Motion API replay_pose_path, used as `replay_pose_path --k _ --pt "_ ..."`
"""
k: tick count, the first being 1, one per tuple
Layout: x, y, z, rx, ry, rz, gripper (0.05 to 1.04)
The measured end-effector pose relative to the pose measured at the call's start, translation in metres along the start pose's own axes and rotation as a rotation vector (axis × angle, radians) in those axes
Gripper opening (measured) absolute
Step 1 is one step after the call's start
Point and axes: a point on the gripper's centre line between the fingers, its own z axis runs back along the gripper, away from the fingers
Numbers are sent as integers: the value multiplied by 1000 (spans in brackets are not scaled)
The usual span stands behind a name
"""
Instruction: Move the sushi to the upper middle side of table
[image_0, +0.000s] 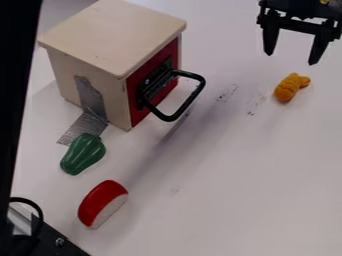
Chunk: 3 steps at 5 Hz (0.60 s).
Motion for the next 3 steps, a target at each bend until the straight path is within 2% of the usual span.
replay_pose_path --k 1,2,3 --pt "-6 2 -18 14 47 1 999" --pt "-52 16 -39 19 95 -16 999" --pt "-96 30 -17 3 47 -38 999"
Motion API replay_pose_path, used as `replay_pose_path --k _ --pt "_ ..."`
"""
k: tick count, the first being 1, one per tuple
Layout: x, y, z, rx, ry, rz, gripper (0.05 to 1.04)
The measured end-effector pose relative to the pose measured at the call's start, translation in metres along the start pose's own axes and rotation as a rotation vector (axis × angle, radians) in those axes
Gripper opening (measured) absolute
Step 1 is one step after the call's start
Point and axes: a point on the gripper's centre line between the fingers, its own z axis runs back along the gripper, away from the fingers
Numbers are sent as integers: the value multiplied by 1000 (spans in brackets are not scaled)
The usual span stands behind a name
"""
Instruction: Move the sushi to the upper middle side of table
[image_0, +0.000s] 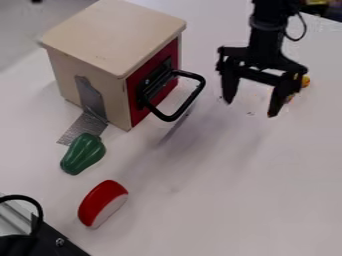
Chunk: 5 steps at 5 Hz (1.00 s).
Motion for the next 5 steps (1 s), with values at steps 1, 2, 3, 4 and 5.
replay_pose_path --k 1,2,3,4,5 --pt "-48 14 -2 -3 -17 -52 999" --pt "-100 48 -17 31 -13 -91 999" --pt "-146 77 -34 46 -14 -122 997" --pt "-161 103 -36 63 -60 -154 999" --pt "-186 119 -46 48 18 -145 998"
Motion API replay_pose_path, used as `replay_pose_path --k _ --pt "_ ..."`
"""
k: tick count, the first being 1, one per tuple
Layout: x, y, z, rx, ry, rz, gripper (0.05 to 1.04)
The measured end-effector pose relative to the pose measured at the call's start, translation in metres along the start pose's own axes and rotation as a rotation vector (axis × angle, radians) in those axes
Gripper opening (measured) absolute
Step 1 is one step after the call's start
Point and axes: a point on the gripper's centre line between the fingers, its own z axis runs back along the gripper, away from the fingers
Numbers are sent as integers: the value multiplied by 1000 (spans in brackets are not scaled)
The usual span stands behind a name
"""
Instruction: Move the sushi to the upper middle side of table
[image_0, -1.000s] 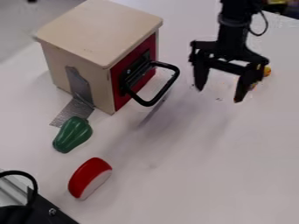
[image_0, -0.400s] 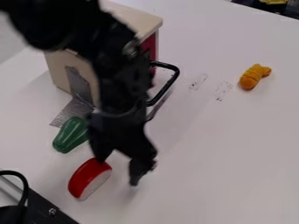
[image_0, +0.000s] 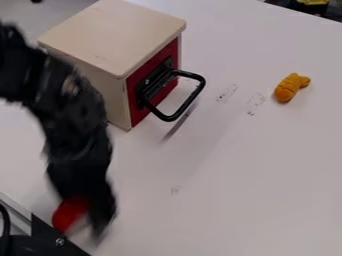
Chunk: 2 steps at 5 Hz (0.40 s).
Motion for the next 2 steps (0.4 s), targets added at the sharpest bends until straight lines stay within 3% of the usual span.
replay_pose_path --k 2 --pt "4 -3 6 -34 -47 -41 967"
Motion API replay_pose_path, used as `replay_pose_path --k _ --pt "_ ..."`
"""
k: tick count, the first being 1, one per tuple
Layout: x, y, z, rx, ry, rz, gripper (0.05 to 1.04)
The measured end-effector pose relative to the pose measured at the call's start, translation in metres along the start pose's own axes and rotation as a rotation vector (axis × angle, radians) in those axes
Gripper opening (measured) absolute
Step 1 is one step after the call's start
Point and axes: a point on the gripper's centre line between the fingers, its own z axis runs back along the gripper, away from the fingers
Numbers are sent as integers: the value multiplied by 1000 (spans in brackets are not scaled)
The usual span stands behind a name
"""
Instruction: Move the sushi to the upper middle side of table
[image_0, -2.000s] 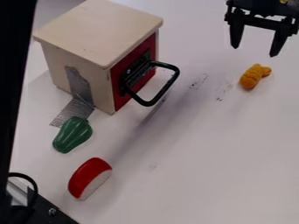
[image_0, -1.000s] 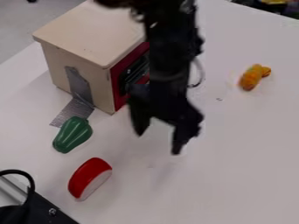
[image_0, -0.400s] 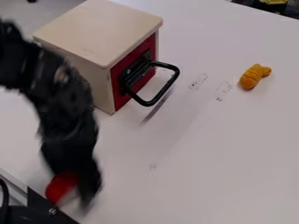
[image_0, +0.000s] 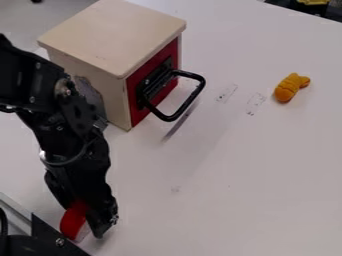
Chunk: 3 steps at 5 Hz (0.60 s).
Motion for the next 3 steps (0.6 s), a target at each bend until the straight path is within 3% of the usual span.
replay_pose_path --k 1,2,3 --pt "3 1 -11 -19 5 -12 696" --pt "1 0 -12 -7 17 -7 568" --pt "5 0 -13 -7 33 -8 568"
